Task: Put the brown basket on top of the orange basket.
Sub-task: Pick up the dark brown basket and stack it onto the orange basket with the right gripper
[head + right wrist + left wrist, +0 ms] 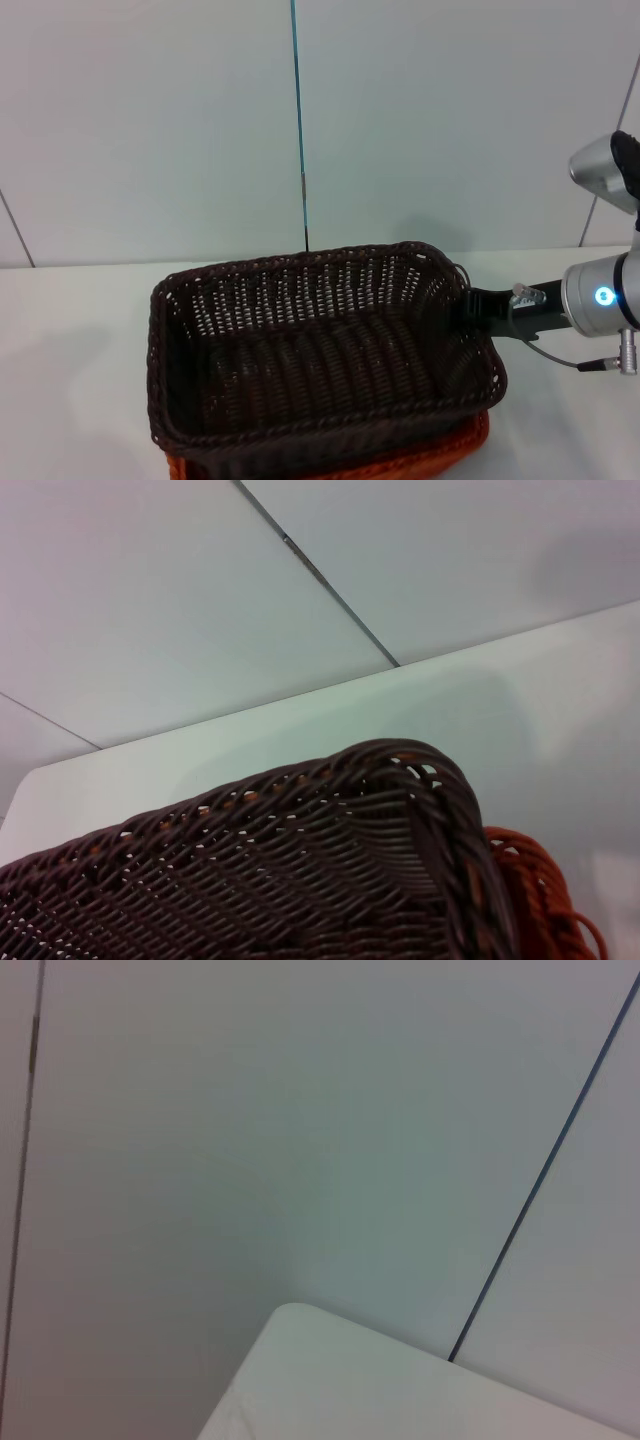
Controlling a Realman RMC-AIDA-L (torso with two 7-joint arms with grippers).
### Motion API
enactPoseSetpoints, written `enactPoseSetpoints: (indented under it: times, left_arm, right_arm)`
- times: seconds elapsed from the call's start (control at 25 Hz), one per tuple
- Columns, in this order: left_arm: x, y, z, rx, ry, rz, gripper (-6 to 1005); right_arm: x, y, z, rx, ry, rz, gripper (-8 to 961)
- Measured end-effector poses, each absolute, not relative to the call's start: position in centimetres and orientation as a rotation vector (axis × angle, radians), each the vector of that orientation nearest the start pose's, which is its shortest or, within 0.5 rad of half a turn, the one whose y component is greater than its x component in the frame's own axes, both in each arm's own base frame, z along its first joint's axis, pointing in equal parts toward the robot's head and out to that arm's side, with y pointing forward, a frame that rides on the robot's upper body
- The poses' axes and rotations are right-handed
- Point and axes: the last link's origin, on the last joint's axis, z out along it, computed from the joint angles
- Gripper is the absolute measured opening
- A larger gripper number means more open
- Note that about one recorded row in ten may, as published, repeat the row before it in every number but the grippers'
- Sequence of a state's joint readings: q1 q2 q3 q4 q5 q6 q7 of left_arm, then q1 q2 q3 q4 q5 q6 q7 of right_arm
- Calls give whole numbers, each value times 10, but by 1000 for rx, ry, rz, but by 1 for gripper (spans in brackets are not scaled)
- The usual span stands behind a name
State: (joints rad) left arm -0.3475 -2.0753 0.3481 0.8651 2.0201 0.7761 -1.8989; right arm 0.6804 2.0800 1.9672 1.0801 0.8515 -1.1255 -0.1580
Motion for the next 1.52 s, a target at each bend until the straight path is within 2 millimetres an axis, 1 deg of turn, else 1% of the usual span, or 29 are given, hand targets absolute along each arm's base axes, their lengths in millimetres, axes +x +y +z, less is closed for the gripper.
enactPoseSetpoints:
  times: [0.44,1.2,1.52]
  left_arm:
    - [-428,321,148,-1343,-1261,-495,888]
    - [-427,321,143,-1349,-1267,-497,889]
    - [-428,320,140,-1348,-1277,-496,889]
  right_arm:
    - [169,422,6,2069,2622,768,161]
    - [182,424,-3,2093,2578,780,162]
    - [179,425,-13,2069,2582,752,162]
